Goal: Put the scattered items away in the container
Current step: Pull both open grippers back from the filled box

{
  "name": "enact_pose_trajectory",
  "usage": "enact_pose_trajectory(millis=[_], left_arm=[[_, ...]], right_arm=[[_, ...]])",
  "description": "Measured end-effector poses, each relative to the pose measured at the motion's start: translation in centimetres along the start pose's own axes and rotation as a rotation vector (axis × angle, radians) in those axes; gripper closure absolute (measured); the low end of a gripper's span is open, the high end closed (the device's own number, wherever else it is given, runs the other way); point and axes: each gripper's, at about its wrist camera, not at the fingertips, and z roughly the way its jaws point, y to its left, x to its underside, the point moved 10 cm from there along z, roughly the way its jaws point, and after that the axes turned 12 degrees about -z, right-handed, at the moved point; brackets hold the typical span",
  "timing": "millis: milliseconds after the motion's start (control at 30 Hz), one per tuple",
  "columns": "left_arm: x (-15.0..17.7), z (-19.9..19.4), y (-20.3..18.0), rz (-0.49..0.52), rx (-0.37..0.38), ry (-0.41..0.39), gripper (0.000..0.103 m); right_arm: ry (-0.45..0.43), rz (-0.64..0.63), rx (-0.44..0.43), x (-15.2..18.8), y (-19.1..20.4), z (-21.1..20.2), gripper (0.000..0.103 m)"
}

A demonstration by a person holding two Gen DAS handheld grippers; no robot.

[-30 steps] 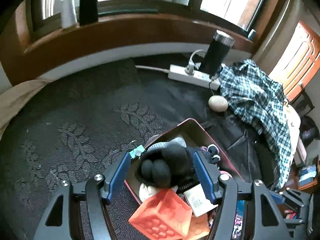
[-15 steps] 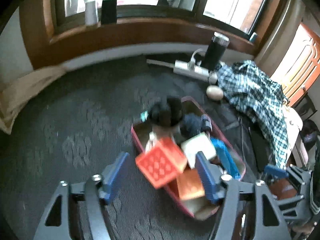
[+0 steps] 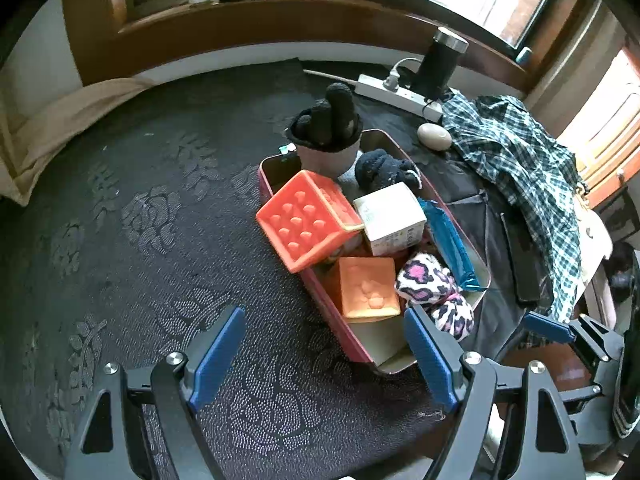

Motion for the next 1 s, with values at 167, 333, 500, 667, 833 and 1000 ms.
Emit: enact_pose_trajectory(millis=[167, 333, 500, 667, 833, 1000], left_arm=[[0.1, -0.3, -0.1, 0.003, 0.003, -0.009, 0.020], [0.3, -0.9, -0.5, 0.026, 0.009, -0.018, 0.020], [0.7, -1.1, -0.8, 0.043, 0.013, -0.013, 0.020], [1.0, -1.4, -0.6, 0.050, 0.013, -0.013, 0.020], [1.2, -1.9, -0.4, 0.059, 0.016, -0.016, 0.020], [1.2, -2.5, -0.2, 0.077, 0.015, -0.036, 0.020]], right_arm=[[-0.013, -0.003, 0.010, 0.2, 0.1, -0.5, 0.019], [-0.025, 0.008, 0.021, 0.3, 0.1, -1.0, 0.019], [-0.035, 0.015, 0.025, 0.3, 0.4, -1.4, 0.019], [-0.041, 0.022, 0.025, 0.4, 0.8, -1.6, 0.019], [-0.045, 0.016, 0.025, 0.3, 1.3, -1.8, 0.019], [-0.050, 0.005, 0.022, -0.1, 2.0, -1.9, 0.019]])
